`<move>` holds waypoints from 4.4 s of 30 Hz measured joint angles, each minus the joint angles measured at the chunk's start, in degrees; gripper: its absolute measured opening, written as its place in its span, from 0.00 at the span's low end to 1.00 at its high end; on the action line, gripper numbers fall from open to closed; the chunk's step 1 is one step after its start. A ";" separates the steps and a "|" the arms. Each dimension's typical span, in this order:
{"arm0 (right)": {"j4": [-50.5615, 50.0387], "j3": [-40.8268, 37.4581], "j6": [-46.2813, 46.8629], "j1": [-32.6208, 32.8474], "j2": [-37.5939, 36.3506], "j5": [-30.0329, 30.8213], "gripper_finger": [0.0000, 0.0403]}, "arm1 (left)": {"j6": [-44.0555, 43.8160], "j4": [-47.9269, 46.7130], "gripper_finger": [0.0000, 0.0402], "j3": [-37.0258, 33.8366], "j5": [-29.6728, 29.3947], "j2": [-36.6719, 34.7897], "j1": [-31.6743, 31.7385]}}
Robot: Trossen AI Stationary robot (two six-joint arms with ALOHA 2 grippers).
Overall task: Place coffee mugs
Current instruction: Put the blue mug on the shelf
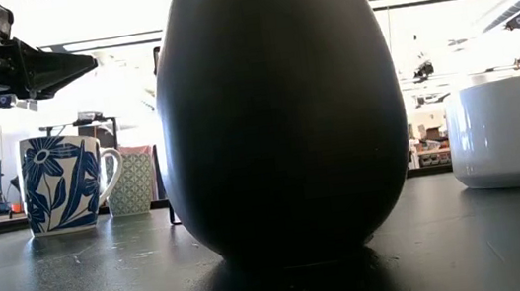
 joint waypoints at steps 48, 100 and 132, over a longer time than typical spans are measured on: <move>13.94 -0.58 22.44 -11.59 7.30 1.49 0.32 | 0.00 0.00 0.25 0.00 0.00 0.00 0.00; 21.97 -3.23 21.57 -15.19 7.22 1.31 0.05 | -0.01 0.00 0.25 0.00 -0.01 0.00 0.00; 23.84 -3.31 19.99 -15.23 7.22 1.28 0.14 | -0.01 0.00 0.25 0.00 -0.01 0.00 -0.01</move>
